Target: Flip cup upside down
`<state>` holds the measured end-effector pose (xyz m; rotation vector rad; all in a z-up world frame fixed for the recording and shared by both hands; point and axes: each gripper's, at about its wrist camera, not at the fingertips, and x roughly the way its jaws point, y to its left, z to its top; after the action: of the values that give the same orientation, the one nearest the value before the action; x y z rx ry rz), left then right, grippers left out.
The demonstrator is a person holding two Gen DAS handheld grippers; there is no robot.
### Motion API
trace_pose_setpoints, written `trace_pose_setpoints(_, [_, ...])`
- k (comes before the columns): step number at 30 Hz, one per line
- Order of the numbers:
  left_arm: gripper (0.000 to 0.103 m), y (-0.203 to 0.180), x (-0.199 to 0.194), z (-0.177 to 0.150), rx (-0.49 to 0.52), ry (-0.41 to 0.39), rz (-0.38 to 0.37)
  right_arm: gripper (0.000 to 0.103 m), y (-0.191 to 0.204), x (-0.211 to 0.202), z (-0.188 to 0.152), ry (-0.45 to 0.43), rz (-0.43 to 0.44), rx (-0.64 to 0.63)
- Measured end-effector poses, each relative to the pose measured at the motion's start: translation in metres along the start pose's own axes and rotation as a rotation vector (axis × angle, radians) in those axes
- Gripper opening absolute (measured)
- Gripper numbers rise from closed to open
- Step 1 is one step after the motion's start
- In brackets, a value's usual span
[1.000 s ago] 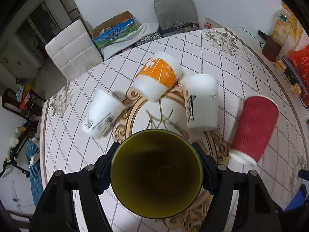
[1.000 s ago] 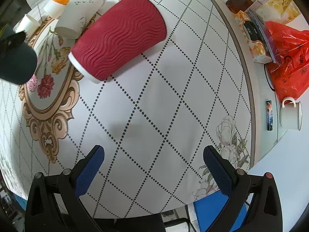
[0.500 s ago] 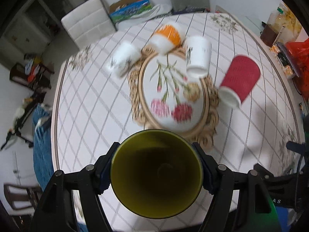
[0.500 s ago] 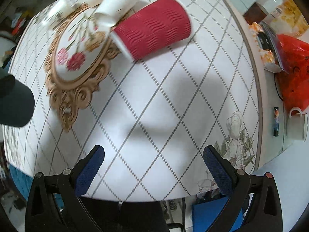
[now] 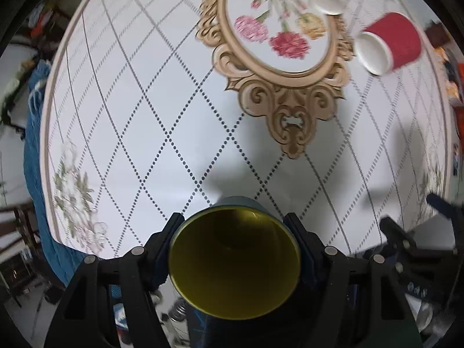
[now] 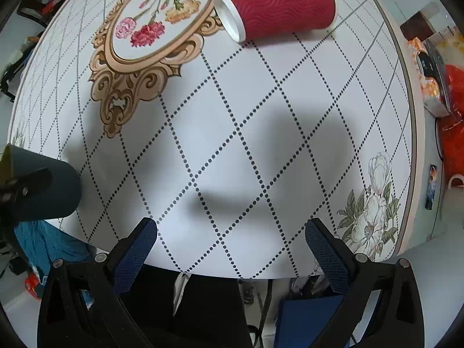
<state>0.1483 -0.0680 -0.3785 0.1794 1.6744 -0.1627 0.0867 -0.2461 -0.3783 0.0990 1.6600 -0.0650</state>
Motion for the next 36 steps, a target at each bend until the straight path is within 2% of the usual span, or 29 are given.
trace_pose_setpoints(7, [0.068,-0.011,-0.003,0.04,0.017,-0.025,0.015,0.103,-0.006,0.004,0.0,0.018,-0.02,0.035])
trace_pose_setpoints(14, [0.068,-0.028,0.015,0.084,0.048,-0.039,0.061,0.103,-0.006,0.006,0.024,0.025,-0.049,0.065])
trace_pose_setpoints(19, [0.068,-0.016,0.02,0.102,0.018,-0.042,0.029,0.103,-0.008,-0.002,0.04,0.023,-0.062,0.087])
trace_pose_setpoints(24, [0.068,-0.003,0.017,0.108,-0.004,-0.052,0.006,0.103,-0.003,-0.011,0.06,0.012,-0.069,0.104])
trace_pose_setpoints(28, [0.068,0.001,0.013,0.109,-0.011,-0.062,0.001,0.103,0.008,-0.017,0.064,0.001,-0.069,0.11])
trace_pose_setpoints(36, [0.069,0.038,0.003,0.106,-0.038,-0.076,-0.016,0.103,0.017,-0.036,0.065,-0.017,-0.067,0.12])
